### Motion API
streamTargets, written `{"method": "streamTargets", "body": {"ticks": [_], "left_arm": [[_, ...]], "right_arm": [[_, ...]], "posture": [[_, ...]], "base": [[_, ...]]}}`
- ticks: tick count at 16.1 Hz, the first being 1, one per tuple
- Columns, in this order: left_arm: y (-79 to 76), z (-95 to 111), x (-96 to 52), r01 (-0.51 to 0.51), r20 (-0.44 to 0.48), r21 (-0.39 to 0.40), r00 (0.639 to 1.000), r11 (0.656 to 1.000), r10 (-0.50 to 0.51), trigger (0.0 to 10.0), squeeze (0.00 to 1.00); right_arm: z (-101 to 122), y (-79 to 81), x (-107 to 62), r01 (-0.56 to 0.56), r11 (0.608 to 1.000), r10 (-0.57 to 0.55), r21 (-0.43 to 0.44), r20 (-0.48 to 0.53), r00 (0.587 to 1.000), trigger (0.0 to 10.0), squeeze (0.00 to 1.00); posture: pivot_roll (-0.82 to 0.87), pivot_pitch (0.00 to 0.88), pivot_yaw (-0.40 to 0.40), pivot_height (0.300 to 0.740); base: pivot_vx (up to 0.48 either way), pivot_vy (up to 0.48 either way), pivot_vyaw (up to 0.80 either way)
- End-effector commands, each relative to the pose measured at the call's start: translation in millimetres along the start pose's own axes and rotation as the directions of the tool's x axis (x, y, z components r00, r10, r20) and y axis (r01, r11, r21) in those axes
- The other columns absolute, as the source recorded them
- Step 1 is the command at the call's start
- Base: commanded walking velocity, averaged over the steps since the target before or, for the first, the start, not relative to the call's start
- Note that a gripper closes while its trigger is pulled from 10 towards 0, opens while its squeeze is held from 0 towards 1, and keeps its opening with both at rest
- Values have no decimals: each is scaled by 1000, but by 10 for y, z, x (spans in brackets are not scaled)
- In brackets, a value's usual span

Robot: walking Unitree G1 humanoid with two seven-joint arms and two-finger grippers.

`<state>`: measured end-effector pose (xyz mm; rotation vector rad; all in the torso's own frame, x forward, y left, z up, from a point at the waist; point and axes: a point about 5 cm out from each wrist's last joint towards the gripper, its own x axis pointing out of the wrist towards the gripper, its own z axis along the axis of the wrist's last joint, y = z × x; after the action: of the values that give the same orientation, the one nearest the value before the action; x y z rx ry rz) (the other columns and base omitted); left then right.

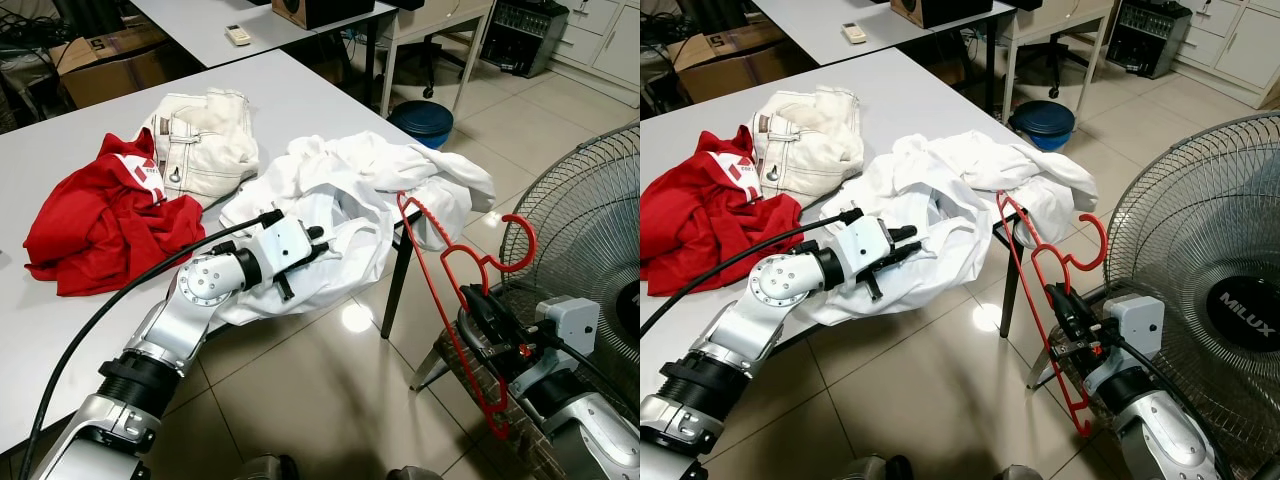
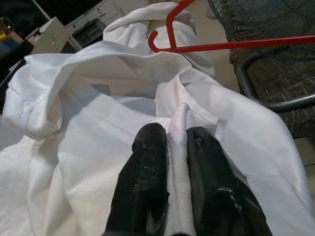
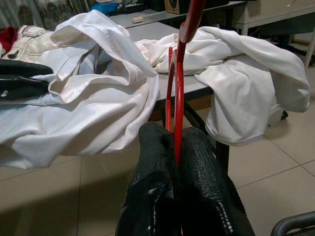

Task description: Hang hanger

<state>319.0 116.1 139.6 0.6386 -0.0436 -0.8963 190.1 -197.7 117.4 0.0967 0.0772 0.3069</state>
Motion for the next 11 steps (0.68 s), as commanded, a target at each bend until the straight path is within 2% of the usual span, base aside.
{"method": "streamTargets", "body": {"ticks": [1, 3, 4, 6, 7, 8, 9, 10, 11], "left_arm": [[6, -48, -38, -3, -7, -21, 1000, 1000, 3, 0, 0], [44, -57, -49, -28, -5, -46, 1000, 999, 28, 0, 0], [162, -80, -59, -89, -16, -80, 996, 993, 88, 0, 0], [399, -130, -85, -176, -61, -71, 983, 982, 171, 0, 0], [616, -120, -127, -231, -72, -28, 971, 973, 228, 0, 0], [747, -95, -165, -261, -69, -10, 963, 965, 260, 0, 0], [1022, 27, -265, -315, -28, 26, 949, 949, 315, 0, 0], [1122, 88, -307, -333, -7, 29, 943, 942, 333, 0, 0], [1375, 254, -430, -397, 47, 41, 918, 917, 395, 0, 0]], "right_arm": [[5, 0, -11, -7, 1000, 7, -6, 8, 1000, 10000, 0], [12, 2, 0, -10, 1000, 10, -9, 11, 1000, 10000, 0], [29, 9, 25, -20, 1000, 20, -14, 16, 1000, 10000, 0], [74, 54, 99, -67, 998, 68, -21, 29, 997, 10000, 0], [130, 104, 170, -118, 993, 119, -13, 48, 992, 10000, 0], [173, 130, 206, -147, 989, 147, -7, 63, 987, 10000, 0], [294, 174, 268, -206, 979, 204, 5, 107, 973, 10000, 0], [344, 183, 283, -223, 975, 220, 10, 125, 967, 10000, 0], [470, 191, 305, -251, 968, 244, 17, 170, 955, 10000, 0]], "posture": [[-189, 76, 90, 740], [-189, 74, 88, 740], [-188, 71, 87, 740], [-187, 69, 89, 740], [-187, 67, 90, 740], [-185, 66, 93, 740], [-181, 64, 91, 740], [-180, 63, 88, 740], [-176, 60, 85, 740]], "base": [[0, 0, 0], [0, 0, 0], [0, 0, 0], [0, 0, 0], [0, 0, 0], [0, 0, 0], [0, 0, 0], [0, 0, 0], [0, 0, 0]]}}
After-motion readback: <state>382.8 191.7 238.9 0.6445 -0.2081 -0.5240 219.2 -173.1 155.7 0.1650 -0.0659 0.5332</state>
